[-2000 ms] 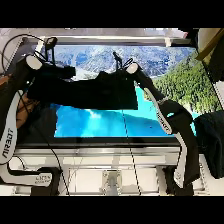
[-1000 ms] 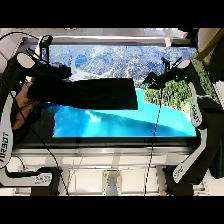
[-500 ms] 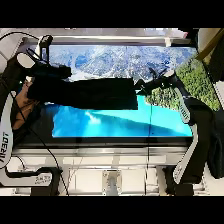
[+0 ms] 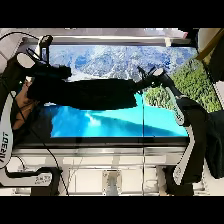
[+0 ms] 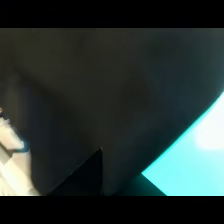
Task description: Fold the clothes and pants, and hang the long-sleeved shirts on hangers.
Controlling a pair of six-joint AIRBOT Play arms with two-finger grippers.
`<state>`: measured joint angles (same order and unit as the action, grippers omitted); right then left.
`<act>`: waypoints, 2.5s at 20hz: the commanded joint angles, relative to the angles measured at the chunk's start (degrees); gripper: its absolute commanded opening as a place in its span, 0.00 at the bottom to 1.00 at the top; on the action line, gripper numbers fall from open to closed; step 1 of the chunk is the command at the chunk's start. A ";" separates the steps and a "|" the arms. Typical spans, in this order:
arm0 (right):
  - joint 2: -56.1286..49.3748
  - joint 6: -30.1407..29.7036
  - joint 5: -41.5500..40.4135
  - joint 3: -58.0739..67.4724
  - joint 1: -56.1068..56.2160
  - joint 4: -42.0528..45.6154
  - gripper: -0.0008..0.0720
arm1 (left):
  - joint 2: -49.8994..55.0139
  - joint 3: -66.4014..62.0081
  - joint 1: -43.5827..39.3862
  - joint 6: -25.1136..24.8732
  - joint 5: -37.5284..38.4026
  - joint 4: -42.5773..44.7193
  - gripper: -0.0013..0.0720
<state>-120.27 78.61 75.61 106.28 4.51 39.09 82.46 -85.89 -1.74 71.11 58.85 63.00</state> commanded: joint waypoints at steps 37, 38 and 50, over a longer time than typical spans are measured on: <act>28.46 20.76 -7.45 -7.15 11.26 15.17 0.02 | 14.75 0.55 -22.51 -0.04 -0.59 7.15 0.05; 27.56 22.12 -9.53 -7.13 11.61 14.73 0.02 | 12.13 0.57 -19.52 -0.04 4.61 10.40 0.05; 12.07 21.70 -44.63 3.04 30.71 8.94 0.78 | -7.52 0.68 3.76 -1.31 17.35 14.95 0.05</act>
<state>-105.16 101.84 40.95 105.54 30.63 48.53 77.38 -85.25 -0.60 69.95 74.78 77.56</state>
